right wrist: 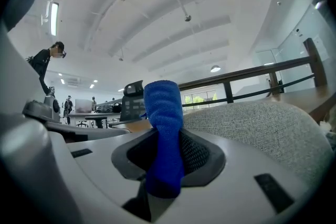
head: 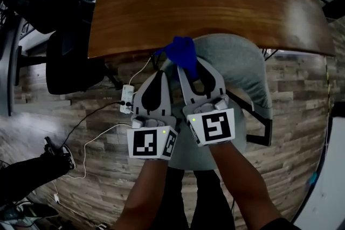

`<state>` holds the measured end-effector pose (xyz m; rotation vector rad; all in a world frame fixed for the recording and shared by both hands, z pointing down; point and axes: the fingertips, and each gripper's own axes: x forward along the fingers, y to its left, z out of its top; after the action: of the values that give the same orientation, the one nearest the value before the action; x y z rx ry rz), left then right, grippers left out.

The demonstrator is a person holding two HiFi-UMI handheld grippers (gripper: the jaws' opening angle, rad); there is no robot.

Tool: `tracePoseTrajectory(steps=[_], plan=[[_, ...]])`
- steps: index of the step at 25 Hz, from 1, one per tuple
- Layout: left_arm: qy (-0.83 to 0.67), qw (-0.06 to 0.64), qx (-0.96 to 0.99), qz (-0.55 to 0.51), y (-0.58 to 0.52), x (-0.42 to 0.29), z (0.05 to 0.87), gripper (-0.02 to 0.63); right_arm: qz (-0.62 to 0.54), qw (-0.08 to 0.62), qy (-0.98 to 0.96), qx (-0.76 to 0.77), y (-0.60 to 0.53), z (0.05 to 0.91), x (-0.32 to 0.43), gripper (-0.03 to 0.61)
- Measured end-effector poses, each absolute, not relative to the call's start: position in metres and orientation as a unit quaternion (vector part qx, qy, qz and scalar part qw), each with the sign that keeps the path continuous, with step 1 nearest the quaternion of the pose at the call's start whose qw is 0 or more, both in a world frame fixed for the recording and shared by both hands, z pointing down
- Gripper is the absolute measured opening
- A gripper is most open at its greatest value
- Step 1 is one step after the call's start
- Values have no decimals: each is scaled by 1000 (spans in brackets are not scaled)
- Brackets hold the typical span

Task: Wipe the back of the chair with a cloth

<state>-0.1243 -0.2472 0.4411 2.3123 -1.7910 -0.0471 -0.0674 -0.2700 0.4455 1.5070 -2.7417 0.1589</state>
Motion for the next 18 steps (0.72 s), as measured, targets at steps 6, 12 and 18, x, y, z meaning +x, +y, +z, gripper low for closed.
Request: tracePoseTrajectory(steps=[6, 12, 18], plan=[[-603, 110, 790, -18, -249, -112, 444, 8, 54, -19, -866, 496, -276, 442, -46, 110], [-580, 83, 810, 7, -251, -88, 445, 8, 56, -34, -843, 533, -283, 441, -14, 110], [-554, 75, 829, 25, -243, -59, 449, 8, 54, -31, -826, 560, -287, 448, 21, 110]])
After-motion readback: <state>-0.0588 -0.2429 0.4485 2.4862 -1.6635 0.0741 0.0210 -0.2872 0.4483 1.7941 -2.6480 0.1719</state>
